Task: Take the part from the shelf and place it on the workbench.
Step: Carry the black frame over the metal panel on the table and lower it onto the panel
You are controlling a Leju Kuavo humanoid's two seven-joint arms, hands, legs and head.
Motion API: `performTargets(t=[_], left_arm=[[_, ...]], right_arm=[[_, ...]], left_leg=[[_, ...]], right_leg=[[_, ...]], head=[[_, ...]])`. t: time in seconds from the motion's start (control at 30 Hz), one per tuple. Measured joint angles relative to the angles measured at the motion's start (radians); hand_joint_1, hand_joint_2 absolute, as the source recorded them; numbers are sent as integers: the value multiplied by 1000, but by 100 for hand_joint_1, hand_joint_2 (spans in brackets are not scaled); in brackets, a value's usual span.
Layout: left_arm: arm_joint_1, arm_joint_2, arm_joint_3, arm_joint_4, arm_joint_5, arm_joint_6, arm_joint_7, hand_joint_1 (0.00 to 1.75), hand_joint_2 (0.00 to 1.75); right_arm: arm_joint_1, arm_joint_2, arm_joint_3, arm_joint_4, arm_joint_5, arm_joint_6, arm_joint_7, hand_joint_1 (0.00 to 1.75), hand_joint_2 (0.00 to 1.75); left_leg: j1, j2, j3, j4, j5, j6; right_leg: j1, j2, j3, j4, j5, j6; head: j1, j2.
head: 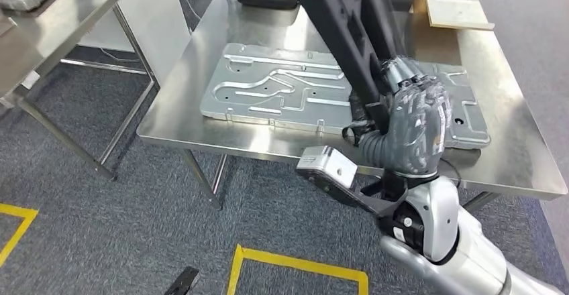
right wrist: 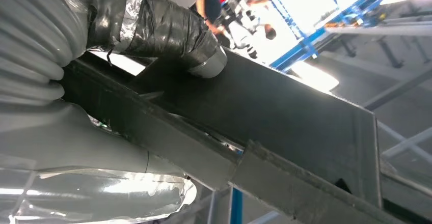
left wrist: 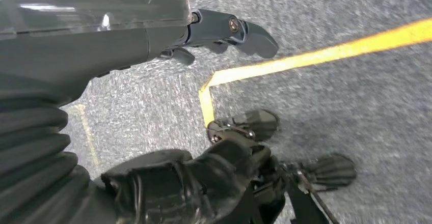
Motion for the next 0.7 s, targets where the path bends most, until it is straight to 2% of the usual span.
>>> performTargets(t=[0.07,0.1,0.13,0.2,0.23,0.27,0.33,0.4,0.53,0.6,0.67,0.7], left_arm=[[-3,-1,0,0,-1,1,-2,0,175],[-3,-3,1,0,-1,1,-2,0,175],[-3,-5,1,0,-1,0,-2,0,175],[-1,-6,1,0,-1,0,-2,0,175],[1,-6,1,0,-1,0,-2,0,175],[2,-6,1,0,-1,0,-2,0,175],[3,-6,1,0,-1,0,-3,0,175],[3,-6,1,0,-1,-2,-4,0,175],[3,-7,1,0,-1,-6,-8,0,175],[1,-7,1,0,-1,-13,-13,0,175],[1,-7,1,0,-1,-24,-19,0,175],[1,-7,1,0,-1,-28,-21,0,175]], right_arm=[[-4,-1,-1,-6,1,1,0,175,175],[-3,-1,-1,-8,1,3,0,175,175],[-1,-1,-1,-8,1,4,0,175,175],[2,-1,-1,-8,1,6,0,175,175],[4,-1,-1,-8,1,7,1,175,175],[5,-1,-1,-8,1,7,1,175,175],[8,-1,-1,-8,1,7,1,175,175],[11,-1,-1,-9,1,7,2,175,175],[15,-7,-6,-9,-1,7,3,175,175],[17,-13,-11,-9,-2,7,3,175,175],[24,-20,-16,-9,-7,7,4,175,175],[29,-23,-18,-9,-9,7,4,175,175]], left_leg=[[2,7,-70,102,17,-10],[4,9,-109,152,3,-14],[5,11,-145,189,-25,-19],[7,13,-198,211,-82,-23],[8,14,-209,188,-84,-24],[8,16,-209,144,-55,-23],[7,18,-194,28,51,-17],[3,20,-185,-30,106,-7],[7,20,-172,-45,134,18],[10,22,-167,-54,140,26],[9,22,-167,-54,139,32],[9,22,-168,-54,138,33]], right_leg=[[-4,1,21,-17,-9,-13],[-5,1,33,-23,-15,-17],[-5,2,44,-26,-23,-20],[-5,4,65,-28,-40,-21],[-5,5,77,-28,-49,-20],[-5,6,89,-27,-58,-18],[-4,7,107,-22,-74,-12],[-1,10,113,-15,-87,-1],[2,9,112,2,-112,24],[-1,6,76,81,-162,33],[-4,5,17,204,-219,39],[-6,4,-2,241,-228,41]], head=[[-2,0],[-3,0],[-3,0],[-3,0],[-3,0],[-3,0],[-3,0],[-2,0],[0,0],[6,0],[11,0],[11,0]])
